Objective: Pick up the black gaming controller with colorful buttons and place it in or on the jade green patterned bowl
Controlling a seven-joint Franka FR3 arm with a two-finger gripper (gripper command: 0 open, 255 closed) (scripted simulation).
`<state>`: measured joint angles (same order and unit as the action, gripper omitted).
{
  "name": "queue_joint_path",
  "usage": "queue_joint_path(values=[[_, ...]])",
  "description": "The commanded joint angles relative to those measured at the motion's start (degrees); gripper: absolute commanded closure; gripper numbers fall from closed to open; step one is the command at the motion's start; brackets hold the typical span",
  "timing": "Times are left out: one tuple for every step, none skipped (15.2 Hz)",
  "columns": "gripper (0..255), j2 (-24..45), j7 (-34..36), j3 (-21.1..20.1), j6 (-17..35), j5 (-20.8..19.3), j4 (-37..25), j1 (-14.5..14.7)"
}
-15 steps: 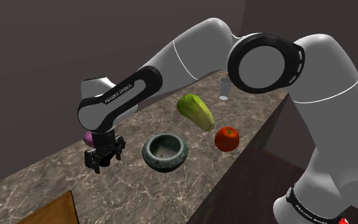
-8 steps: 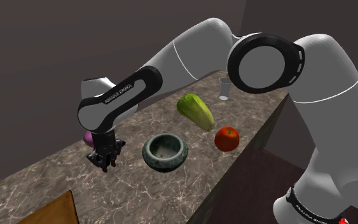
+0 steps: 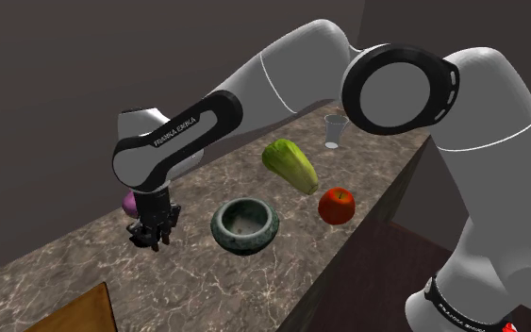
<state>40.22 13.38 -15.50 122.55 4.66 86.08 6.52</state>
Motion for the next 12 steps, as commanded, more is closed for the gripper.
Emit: queue_joint_path(values=[[255, -0.77, 0.16, -0.08, -1.21, 0.07, -0.47, -0.09], [255, -1.17, 0.24, -0.12, -1.74, 0.11, -0.62, -0.12], [255, -1.58, 0.32, -0.17, -2.27, 0.16, -0.75, -0.16], [255, -1.97, 0.4, -0.21, -2.81, 0.2, -0.91, -0.2], [255, -2.33, 0.48, -0.26, -3.37, 0.24, -1.13, -0.23], [255, -2.69, 0.56, -0.3, -3.92, 0.27, -1.33, -0.26], [255, -3.07, 0.64, -0.34, -4.47, 0.32, -1.51, -0.29], [255, -3.41, 0.73, -0.38, -5.03, 0.35, -1.75, -0.32], [255, -3.73, 0.82, -0.42, -5.62, 0.39, -2.02, -0.34], [255, -3.54, 0.71, -0.4, -5.04, 0.38, -1.64, -0.36], [0, -3.54, 0.71, -0.4, -5.04, 0.38, -1.64, -0.36], [0, -3.9, 2.38, -0.74, -0.63, 4.09, 0.31, -2.22]])
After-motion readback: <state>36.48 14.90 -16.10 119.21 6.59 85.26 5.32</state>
